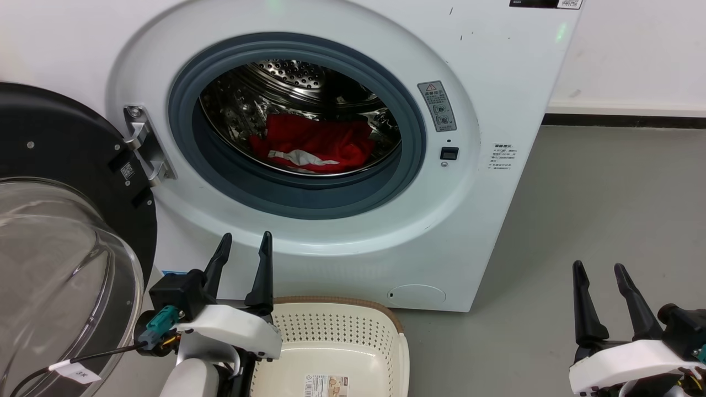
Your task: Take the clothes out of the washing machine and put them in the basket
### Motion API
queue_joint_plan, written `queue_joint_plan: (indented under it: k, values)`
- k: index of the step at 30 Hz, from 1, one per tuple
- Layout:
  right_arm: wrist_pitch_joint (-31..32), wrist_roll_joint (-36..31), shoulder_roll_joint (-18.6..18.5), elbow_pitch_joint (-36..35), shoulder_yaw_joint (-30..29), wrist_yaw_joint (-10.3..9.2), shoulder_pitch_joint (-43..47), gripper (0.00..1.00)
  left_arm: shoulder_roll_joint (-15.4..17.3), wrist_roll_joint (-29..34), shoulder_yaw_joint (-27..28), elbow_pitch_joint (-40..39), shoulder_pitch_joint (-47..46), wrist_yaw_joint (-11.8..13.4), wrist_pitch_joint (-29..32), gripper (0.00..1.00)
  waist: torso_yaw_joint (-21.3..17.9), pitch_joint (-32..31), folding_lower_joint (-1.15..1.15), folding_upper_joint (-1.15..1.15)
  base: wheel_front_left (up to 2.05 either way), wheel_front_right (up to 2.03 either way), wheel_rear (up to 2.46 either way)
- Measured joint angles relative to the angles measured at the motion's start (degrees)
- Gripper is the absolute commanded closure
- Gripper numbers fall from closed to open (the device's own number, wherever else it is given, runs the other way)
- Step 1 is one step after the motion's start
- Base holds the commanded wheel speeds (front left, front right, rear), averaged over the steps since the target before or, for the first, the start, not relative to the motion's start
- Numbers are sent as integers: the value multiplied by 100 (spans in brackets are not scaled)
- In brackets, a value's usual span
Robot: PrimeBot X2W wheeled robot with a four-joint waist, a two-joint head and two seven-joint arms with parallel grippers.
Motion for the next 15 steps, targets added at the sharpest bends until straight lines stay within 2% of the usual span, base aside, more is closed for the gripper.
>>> queue_joint_plan:
  k: [15]
  values:
    - [-51,-744,-1,1,-18,1,24,0,53,758,-112,136,-81,112,-189,0,32,15,0,0,0,0,0]
